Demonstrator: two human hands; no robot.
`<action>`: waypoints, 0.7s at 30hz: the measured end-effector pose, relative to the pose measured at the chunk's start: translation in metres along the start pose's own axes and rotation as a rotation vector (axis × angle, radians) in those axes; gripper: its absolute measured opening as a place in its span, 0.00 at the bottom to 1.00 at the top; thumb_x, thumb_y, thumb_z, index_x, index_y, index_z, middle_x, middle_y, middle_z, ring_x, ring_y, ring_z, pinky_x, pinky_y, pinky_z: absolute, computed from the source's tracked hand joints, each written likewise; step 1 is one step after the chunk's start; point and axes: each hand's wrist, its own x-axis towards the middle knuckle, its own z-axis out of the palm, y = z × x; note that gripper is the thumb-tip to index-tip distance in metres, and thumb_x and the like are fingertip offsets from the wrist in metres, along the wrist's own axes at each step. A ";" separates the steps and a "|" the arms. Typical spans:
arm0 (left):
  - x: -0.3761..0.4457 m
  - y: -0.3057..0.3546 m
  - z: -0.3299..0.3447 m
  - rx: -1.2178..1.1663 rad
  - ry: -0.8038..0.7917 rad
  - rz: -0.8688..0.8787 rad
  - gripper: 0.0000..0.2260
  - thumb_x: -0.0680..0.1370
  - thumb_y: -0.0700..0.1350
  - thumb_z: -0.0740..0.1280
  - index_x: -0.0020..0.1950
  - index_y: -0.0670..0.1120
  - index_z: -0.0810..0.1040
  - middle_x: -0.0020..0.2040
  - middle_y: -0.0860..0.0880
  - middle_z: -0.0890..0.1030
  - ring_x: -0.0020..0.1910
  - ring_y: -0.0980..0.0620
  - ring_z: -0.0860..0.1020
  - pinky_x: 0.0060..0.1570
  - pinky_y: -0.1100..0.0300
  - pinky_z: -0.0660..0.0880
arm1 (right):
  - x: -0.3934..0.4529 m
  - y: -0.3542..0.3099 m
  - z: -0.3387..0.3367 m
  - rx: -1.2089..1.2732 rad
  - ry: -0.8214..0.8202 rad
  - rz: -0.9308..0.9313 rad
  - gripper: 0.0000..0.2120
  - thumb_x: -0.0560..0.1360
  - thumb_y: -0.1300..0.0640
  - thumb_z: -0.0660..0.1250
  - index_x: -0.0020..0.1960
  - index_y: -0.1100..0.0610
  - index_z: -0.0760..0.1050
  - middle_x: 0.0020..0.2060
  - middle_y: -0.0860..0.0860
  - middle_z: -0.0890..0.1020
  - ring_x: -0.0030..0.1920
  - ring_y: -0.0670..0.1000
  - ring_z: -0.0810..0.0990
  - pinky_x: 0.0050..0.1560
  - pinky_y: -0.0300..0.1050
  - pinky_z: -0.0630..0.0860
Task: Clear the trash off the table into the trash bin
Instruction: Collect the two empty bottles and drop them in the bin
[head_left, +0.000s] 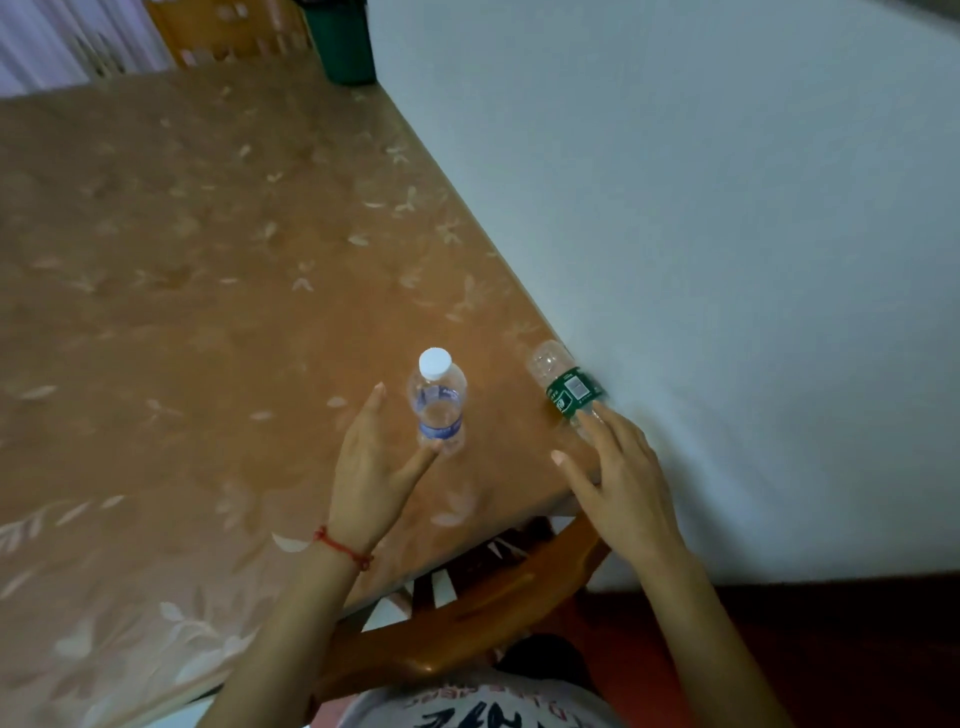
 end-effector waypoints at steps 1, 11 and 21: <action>0.005 0.003 0.004 -0.054 0.016 -0.026 0.38 0.70 0.51 0.71 0.74 0.45 0.55 0.74 0.46 0.63 0.72 0.49 0.63 0.68 0.55 0.63 | 0.002 0.003 0.000 0.018 0.006 0.003 0.27 0.75 0.44 0.61 0.70 0.56 0.64 0.70 0.55 0.66 0.70 0.55 0.62 0.69 0.54 0.64; 0.042 0.003 0.032 -0.216 0.032 -0.106 0.41 0.67 0.50 0.75 0.74 0.47 0.58 0.73 0.48 0.64 0.71 0.48 0.65 0.68 0.47 0.66 | 0.013 0.025 0.001 0.197 0.014 0.096 0.26 0.75 0.46 0.62 0.70 0.53 0.64 0.71 0.52 0.66 0.70 0.50 0.63 0.69 0.51 0.64; 0.054 0.004 0.042 -0.236 0.086 -0.096 0.30 0.67 0.46 0.75 0.67 0.46 0.69 0.64 0.47 0.75 0.58 0.54 0.73 0.53 0.63 0.68 | 0.047 0.034 0.004 0.358 0.038 0.169 0.23 0.74 0.49 0.66 0.67 0.54 0.68 0.64 0.51 0.73 0.62 0.50 0.72 0.58 0.43 0.72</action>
